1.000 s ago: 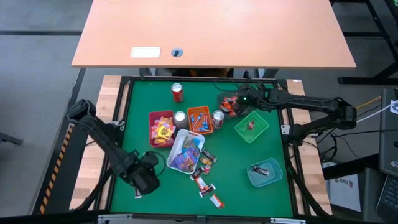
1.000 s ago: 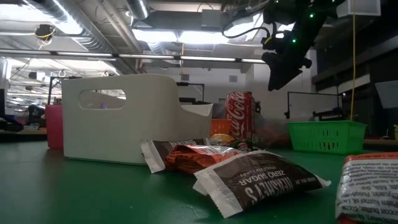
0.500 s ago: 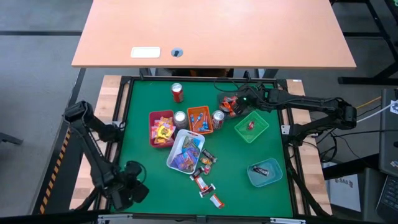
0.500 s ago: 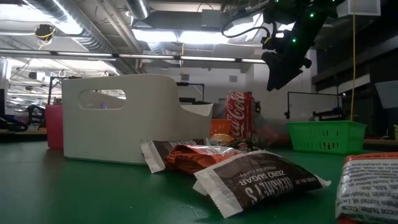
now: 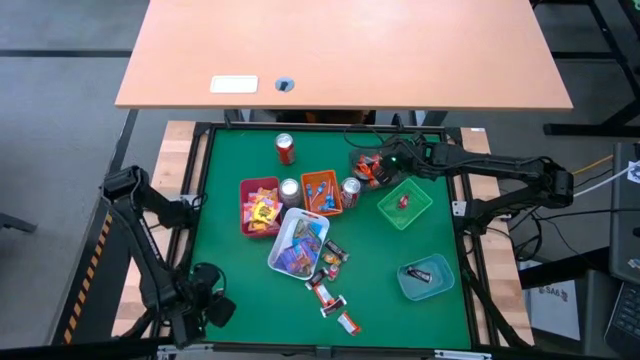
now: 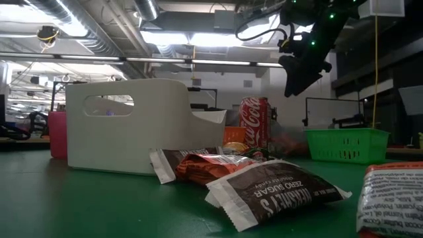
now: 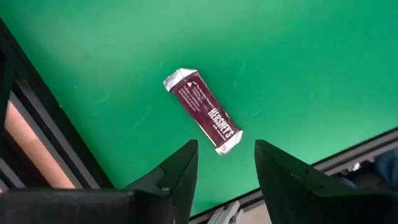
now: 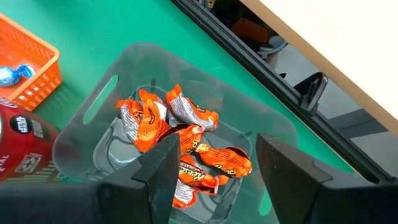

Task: Sort candy
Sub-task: Put the brown chocolate into the blue bin

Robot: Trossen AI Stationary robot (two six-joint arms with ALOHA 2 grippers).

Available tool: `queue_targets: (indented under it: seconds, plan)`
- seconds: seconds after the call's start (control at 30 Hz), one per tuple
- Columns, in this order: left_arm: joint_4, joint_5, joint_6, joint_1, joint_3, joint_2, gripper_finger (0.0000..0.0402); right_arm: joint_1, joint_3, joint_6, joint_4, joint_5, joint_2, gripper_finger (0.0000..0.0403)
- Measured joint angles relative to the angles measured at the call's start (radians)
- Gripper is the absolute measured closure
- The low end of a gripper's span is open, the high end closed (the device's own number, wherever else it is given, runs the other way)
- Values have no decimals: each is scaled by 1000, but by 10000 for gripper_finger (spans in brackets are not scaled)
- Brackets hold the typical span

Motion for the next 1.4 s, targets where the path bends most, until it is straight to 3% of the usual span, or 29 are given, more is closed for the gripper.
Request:
queue_targets:
  seconds: [0.57, 1.23, 1.4]
  plan:
    - [103, 27, -58, 8, 0, 191, 254, 0, 0, 0, -17, -1, 0, 193]
    - [87, 21, -101, 32, 0, 218, 254, 0, 0, 0, -16, -1, 0, 193]
    - [93, 62, -106, 35, 0, 258, 254, 0, 0, 0, -17, -1, 0, 194]
